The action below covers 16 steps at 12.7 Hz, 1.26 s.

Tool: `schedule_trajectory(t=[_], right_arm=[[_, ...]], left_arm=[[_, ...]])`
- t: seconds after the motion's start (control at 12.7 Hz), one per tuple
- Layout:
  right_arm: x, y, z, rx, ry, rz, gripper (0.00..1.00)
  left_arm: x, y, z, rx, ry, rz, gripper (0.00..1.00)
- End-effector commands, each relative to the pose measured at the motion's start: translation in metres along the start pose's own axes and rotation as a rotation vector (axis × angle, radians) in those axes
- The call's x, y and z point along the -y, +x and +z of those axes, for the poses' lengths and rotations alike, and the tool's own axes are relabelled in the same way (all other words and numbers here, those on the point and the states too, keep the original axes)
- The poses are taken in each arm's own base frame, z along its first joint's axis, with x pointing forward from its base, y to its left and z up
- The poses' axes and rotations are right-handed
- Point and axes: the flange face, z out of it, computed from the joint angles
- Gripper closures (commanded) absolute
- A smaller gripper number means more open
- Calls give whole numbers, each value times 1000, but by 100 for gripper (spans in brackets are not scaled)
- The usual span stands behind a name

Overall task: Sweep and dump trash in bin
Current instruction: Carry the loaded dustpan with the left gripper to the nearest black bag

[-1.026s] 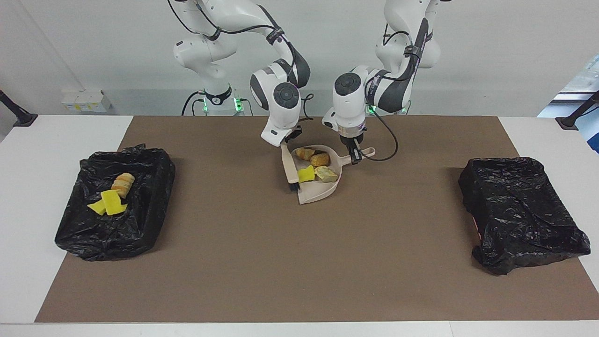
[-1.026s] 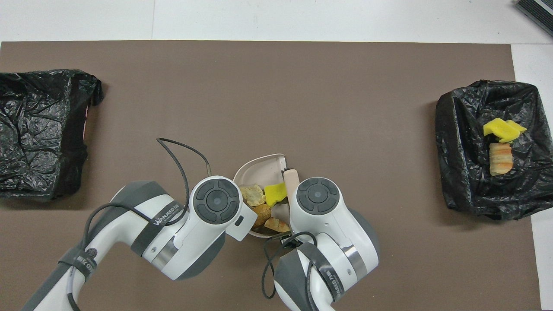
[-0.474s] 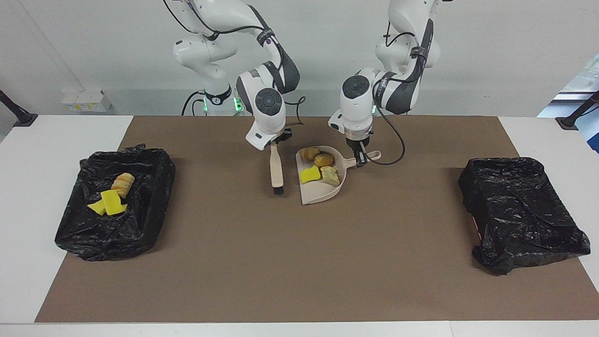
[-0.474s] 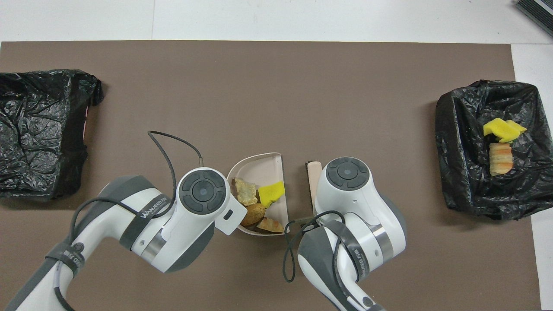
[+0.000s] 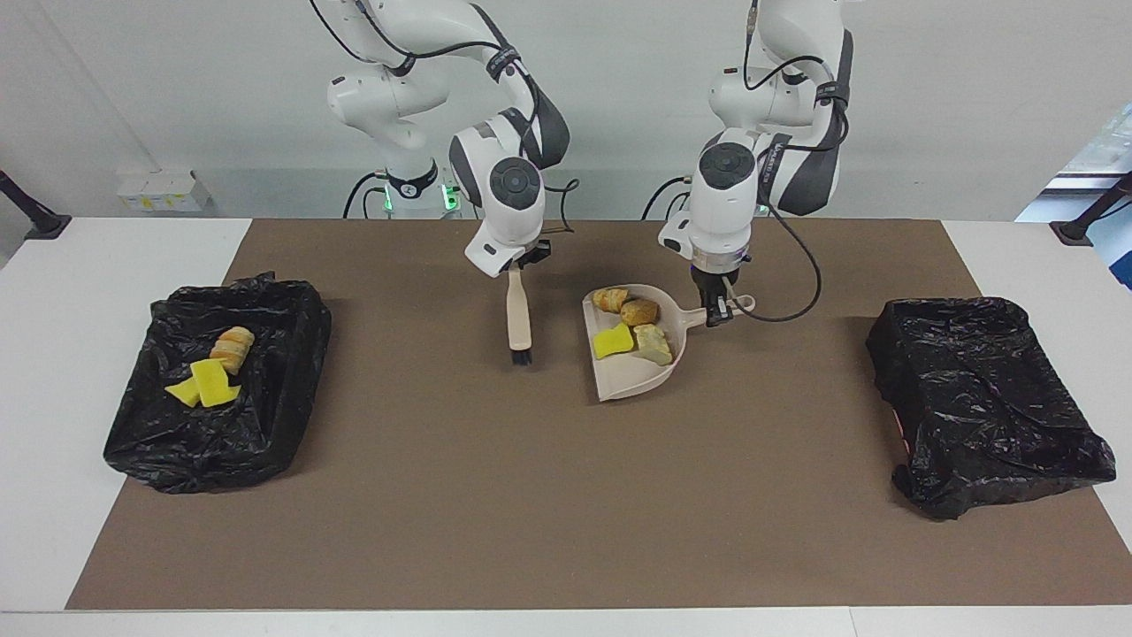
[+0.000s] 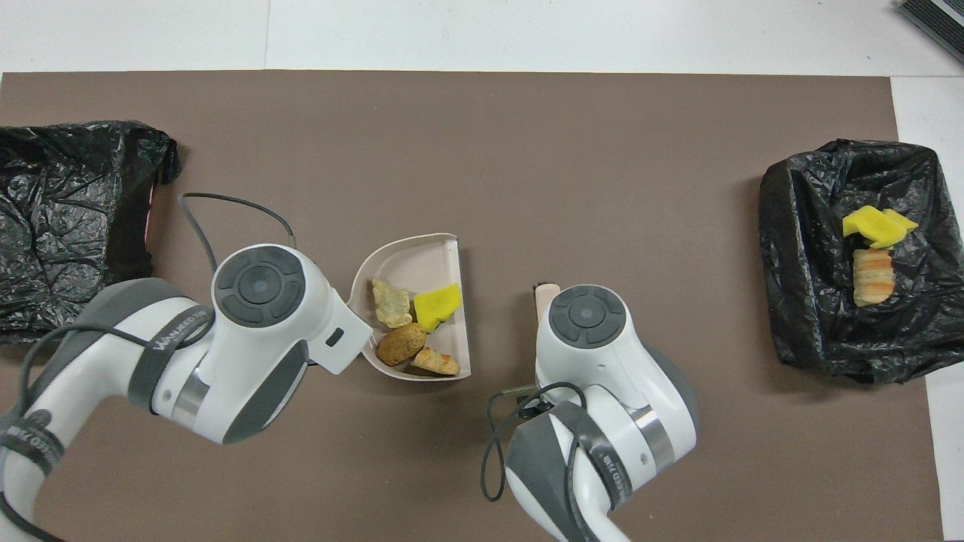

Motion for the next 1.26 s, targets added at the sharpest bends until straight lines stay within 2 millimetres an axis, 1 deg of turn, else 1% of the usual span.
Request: schedule_trajectory(t=[0.0,0.16,0.24,0.32,0.39,0.47,0.55,0.71,0.79,0.87,0.95,1.03,1.11,1.18], right_arm=[[49,-24,10,-47,3,49,100],[73,-35,20,-35,18,38,100],[83,-42,22,-16,38,32,100],[90,-47,25,-6,42,23,100],[93,-47,31,4,38,16,100],[94,-46,35,9,36,10,100],[95,-48,36,17,46,14,100],[95,-52,45,28,40,17,100],[94,-52,48,28,39,19,85],[95,-52,47,30,38,18,49],[97,-51,43,23,33,16,0],[99,-49,35,21,37,15,0],[98,-47,27,21,37,17,0],[95,-44,14,27,38,21,0]], left_arm=[[10,-59,-32,-23,8,9,100],[21,-101,-45,-24,21,14,100],[30,-127,-51,-21,21,1,100],[38,-161,-57,-13,-3,-24,100],[45,-195,-66,-16,-27,-51,100],[50,-225,-70,-44,-46,-90,100],[54,-257,-72,-64,-42,-133,100],[62,-320,-72,-70,-24,-184,100],[69,-352,-70,-75,-13,-177,100],[77,-374,-76,-78,9,-152,100],[84,-397,-79,-79,26,-155,100],[86,-422,-81,-76,40,-172,100],[92,-447,-80,-68,50,-167,100],[103,-468,-80,-61,69,-139,100]])
